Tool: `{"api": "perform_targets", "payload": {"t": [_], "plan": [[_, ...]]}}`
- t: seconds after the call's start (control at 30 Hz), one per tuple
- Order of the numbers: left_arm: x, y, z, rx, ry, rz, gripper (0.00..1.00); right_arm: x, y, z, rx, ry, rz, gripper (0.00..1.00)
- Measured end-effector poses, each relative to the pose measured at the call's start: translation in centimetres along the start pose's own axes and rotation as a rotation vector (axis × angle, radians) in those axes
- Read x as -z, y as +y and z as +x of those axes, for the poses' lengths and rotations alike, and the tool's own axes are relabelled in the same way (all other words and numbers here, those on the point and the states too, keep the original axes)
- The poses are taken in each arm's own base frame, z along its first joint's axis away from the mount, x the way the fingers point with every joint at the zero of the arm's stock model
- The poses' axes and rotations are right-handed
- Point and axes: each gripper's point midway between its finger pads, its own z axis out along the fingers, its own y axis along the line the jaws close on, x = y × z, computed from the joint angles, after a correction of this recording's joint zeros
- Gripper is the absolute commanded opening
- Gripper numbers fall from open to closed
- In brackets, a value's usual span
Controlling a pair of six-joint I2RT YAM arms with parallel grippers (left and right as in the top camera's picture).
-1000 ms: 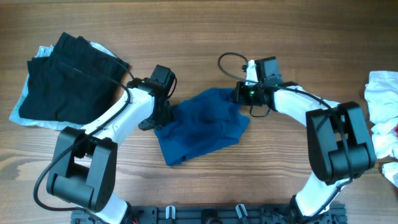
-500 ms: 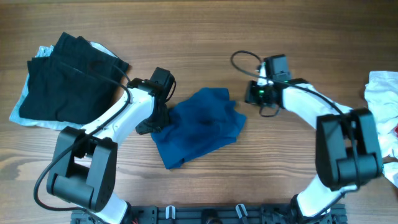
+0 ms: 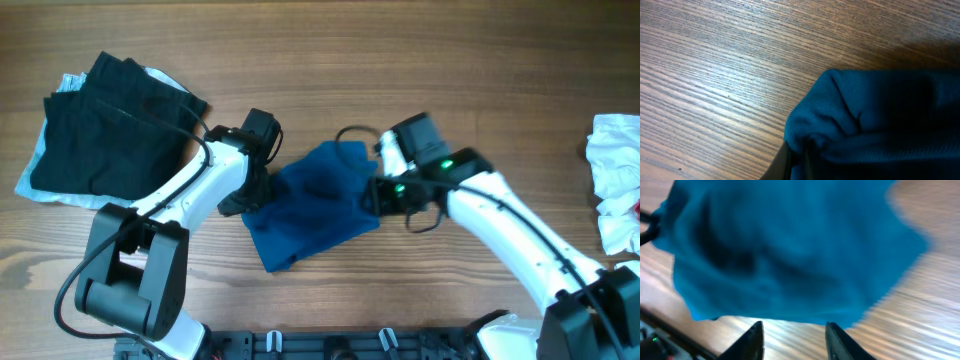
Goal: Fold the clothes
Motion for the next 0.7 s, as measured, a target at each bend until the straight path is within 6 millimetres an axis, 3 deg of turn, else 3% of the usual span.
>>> {"api": "perform_targets", "payload": {"t": [0.17, 0.4, 0.47, 0.53, 0.7], "plan": [[0.0, 0.0, 0.0, 0.000, -0.001, 0.001, 0.06, -1.3, 3.5, 1.4, 0.014, 0.011, -0.015, 0.50], [0.0, -0.2, -0.2, 0.001, -0.008, 0.006, 0.05, -3.6, 3.0, 2.2, -0.094, 0.041, 0.068, 0.49], [0.0, -0.2, -0.3, 0.002, -0.014, 0.010, 0.05, -4.4, 2.6, 2.1, -0.130, 0.049, 0.083, 0.37], [0.0, -0.3, -0.4, 0.003, -0.019, 0.011, 0.05, -4.9, 2.4, 2.0, -0.163, 0.052, 0.092, 0.06], [-0.1, -0.3, -0.6, 0.004, -0.026, 0.012, 0.05, -5.5, 1.7, 1.7, -0.229, 0.035, 0.126, 0.04]]}}
